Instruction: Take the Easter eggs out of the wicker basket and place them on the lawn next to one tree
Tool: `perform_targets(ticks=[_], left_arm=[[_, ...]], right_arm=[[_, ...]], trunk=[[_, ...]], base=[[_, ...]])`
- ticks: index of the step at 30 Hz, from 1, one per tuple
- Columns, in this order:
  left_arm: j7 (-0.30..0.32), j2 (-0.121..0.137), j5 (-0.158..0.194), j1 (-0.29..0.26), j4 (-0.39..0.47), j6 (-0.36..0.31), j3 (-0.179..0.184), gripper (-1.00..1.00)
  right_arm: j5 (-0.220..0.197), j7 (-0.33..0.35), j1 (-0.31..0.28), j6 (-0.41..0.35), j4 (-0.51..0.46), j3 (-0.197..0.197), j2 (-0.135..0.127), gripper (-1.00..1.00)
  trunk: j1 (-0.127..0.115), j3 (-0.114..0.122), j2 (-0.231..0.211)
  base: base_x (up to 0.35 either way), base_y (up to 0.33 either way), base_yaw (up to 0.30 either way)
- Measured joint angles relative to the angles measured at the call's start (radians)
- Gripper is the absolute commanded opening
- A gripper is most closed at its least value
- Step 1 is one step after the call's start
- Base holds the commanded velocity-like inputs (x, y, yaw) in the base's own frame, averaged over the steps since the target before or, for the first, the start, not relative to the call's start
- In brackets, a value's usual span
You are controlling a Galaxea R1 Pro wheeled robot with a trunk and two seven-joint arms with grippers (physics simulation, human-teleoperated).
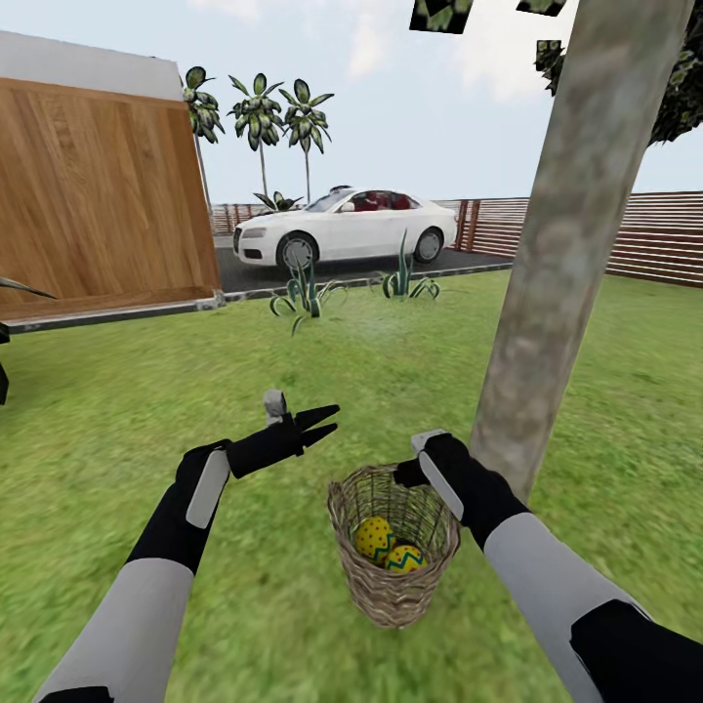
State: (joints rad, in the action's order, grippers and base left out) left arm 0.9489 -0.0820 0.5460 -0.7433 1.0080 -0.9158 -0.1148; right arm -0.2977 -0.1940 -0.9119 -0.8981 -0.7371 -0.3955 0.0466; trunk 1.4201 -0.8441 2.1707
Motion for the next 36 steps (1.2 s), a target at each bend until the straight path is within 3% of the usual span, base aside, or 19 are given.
perform_targets(ticks=[18, 23, 36], left_arm=[[-0.002, 0.003, 0.096, 0.003, 0.000, -0.001, -0.095, 1.00], [-0.001, 0.003, 0.123, 0.003, 0.005, 0.001, -0.097, 1.00], [-0.002, 0.002, 0.123, 0.004, 0.022, 0.002, -0.095, 1.00]], right_arm=[[0.009, -0.002, 0.003, 0.005, -0.008, 0.000, 0.007, 1.00], [0.009, -0.002, 0.003, 0.005, -0.008, 0.000, 0.009, 1.00], [0.008, -0.002, 0.003, 0.004, -0.008, 0.000, 0.009, 1.00]], trunk=[[0.000, 0.000, 0.000], [0.000, 0.000, 0.000], [0.000, 0.000, 0.000]], base=[[-0.192, 0.000, 0.000], [-0.020, 0.000, 0.000], [-0.001, 0.000, -0.012]])
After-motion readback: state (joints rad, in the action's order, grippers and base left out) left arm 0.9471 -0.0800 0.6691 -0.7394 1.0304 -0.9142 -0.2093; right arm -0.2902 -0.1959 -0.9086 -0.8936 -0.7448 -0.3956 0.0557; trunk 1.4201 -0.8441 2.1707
